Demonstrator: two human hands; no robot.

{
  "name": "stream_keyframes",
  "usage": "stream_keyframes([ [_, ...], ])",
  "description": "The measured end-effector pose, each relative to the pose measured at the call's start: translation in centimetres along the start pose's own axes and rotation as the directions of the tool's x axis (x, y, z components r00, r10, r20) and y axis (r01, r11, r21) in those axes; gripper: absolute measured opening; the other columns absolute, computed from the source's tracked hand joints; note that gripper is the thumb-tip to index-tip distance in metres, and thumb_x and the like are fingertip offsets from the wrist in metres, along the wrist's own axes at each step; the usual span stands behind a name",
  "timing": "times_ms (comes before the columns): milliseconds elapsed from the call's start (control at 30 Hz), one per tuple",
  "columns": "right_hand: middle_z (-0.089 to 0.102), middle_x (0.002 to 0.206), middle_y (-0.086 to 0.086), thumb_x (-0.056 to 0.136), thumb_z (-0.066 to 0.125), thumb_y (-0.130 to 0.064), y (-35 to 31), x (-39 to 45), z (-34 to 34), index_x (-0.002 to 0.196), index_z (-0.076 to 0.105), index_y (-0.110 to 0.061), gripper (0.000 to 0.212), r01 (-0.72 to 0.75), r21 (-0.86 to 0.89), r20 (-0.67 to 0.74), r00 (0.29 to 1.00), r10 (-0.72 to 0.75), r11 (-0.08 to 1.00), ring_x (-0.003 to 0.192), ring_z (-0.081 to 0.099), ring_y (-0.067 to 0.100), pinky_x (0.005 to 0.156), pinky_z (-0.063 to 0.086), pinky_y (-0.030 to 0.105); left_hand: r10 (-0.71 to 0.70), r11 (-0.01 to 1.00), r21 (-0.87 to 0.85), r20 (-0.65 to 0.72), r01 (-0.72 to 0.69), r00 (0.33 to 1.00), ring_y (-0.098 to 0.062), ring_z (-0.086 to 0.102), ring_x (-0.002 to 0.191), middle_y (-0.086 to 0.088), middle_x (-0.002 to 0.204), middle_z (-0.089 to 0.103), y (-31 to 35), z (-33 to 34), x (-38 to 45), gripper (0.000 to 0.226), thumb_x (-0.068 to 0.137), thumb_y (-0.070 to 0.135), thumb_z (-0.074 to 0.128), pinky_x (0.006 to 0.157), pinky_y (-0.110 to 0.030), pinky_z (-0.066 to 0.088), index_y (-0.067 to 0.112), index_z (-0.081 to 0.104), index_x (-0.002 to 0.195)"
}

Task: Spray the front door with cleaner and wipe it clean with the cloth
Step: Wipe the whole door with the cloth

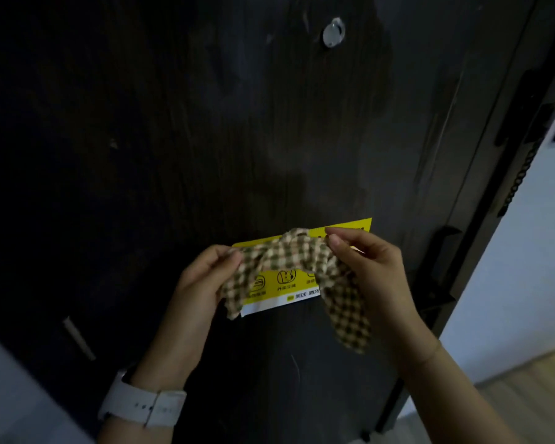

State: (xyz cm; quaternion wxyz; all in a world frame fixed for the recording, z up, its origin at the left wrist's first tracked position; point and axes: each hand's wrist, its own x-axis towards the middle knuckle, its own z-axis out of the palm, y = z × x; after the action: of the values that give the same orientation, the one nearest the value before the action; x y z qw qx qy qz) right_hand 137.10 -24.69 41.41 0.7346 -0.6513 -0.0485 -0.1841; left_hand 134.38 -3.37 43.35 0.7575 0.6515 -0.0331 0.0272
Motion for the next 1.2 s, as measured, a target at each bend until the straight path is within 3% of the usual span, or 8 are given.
stream_keyframes([
  [100, 0.068, 0.099, 0.023, 0.092, 0.062, -0.013, 0.2, -0.3, -0.4, 0.101, 0.075, -0.02, 0.018, -0.161, -0.055, 0.191, 0.967, 0.169, 0.985, 0.09, 0.064, 0.022, 0.084, 0.047, 0.036, -0.095, 0.968, -0.23, 0.033, 0.1, 0.995, -0.019, 0.066, 0.092, -0.011, 0.1, 0.068, 0.1, 0.2, -0.1, 0.036, 0.082, 0.023, 0.056, 0.085, -0.034, 0.056, 0.001, 0.06, 0.11],
  [200, 0.073, 0.105, 0.007, 0.097, 0.054, -0.023, 0.4, -0.9, -0.9, 0.106, 0.073, -0.018, 0.022, -0.237, -0.141, 0.309, 0.912, 0.271, 0.961, 0.1, 0.068, 0.021, 0.089, 0.049, 0.032, -0.144, 0.909, -0.393, 0.023, 0.142, 0.989, -0.026, 0.063, 0.108, -0.017, 0.113, 0.066, 0.5, 0.9, -0.2, 0.036, 0.096, 0.015, 0.045, 0.092, -0.039, 0.054, -0.007, 0.054, 0.124],
  [367, 0.071, 0.089, 0.013, 0.082, 0.059, -0.068, 0.8, -1.5, -2.0, 0.093, 0.066, 0.005, 0.074, -0.274, -0.301, 0.453, 0.802, 0.39, 0.913, 0.083, 0.064, 0.017, 0.081, 0.044, 0.033, -0.144, 0.904, -0.398, 0.057, 0.155, 0.988, -0.026, 0.066, 0.109, -0.019, 0.113, 0.07, 0.9, 0.9, 0.0, 0.032, 0.103, 0.021, 0.034, 0.092, -0.04, 0.051, 0.002, 0.06, 0.102],
  [600, 0.059, 0.114, 0.033, 0.079, 0.074, -0.04, 0.4, -1.9, -2.0, 0.108, 0.059, 0.009, 0.058, -0.394, 0.065, 0.572, 0.768, 0.29, 0.917, 0.104, 0.058, 0.034, 0.09, 0.042, 0.042, -0.268, 0.909, -0.355, -0.099, 0.217, 0.958, -0.014, 0.069, 0.079, -0.008, 0.087, 0.072, 0.1, -0.1, 0.2, 0.026, 0.102, 0.017, 0.04, 0.07, -0.024, 0.052, 0.007, 0.064, 0.097],
  [700, 0.055, 0.135, 0.021, 0.087, 0.062, -0.036, -0.3, -2.3, -1.4, 0.131, 0.055, -0.002, 0.057, -0.413, 0.265, 0.591, 0.784, 0.192, 0.871, 0.122, 0.054, 0.032, 0.092, 0.05, 0.038, -0.343, 0.91, -0.285, -0.11, 0.301, 0.933, -0.006, 0.054, 0.049, -0.005, 0.074, 0.061, -1.4, -0.5, 0.1, 0.02, 0.1, 0.011, 0.043, 0.041, -0.013, 0.04, 0.006, 0.063, 0.097],
  [833, 0.056, 0.138, 0.009, 0.094, 0.046, -0.028, -1.7, -3.2, 0.3, 0.118, 0.05, -0.002, 0.035, -0.353, 0.362, 0.532, 0.838, 0.12, 0.863, 0.122, 0.057, 0.028, 0.094, 0.052, 0.038, -0.375, 0.926, -0.059, -0.039, 0.373, 0.926, -0.009, 0.054, 0.047, -0.005, 0.069, 0.061, -3.3, 0.4, -0.5, 0.018, 0.1, 0.007, 0.043, 0.043, -0.018, 0.042, 0.008, 0.06, 0.092],
  [1033, 0.069, 0.09, 0.006, 0.084, 0.063, -0.021, -4.3, -1.7, 0.1, 0.096, 0.065, -0.013, 0.014, 0.072, 0.22, 0.113, 0.989, -0.099, 0.973, 0.082, 0.065, 0.017, 0.076, 0.054, 0.031, 0.064, 0.951, 0.304, -0.026, -0.053, 0.998, -0.014, 0.064, 0.091, 0.004, 0.095, 0.068, -2.0, 1.1, 1.1, 0.008, 0.096, 0.016, 0.055, 0.078, -0.027, 0.048, 0.019, 0.062, 0.096],
  [1200, 0.067, 0.083, -0.009, 0.077, 0.076, 0.002, -8.4, 3.7, -1.4, 0.1, 0.054, -0.013, 0.035, 0.473, -0.069, -0.126, 0.869, -0.478, 0.878, 0.078, 0.065, 0.004, 0.07, 0.052, 0.019, 0.531, 0.667, 0.561, 0.105, -0.491, 0.841, 0.008, 0.057, 0.094, 0.017, 0.099, 0.061, 4.3, 2.6, 3.9, 0.01, 0.094, 0.021, 0.056, 0.075, -0.007, 0.046, 0.026, 0.06, 0.102],
])
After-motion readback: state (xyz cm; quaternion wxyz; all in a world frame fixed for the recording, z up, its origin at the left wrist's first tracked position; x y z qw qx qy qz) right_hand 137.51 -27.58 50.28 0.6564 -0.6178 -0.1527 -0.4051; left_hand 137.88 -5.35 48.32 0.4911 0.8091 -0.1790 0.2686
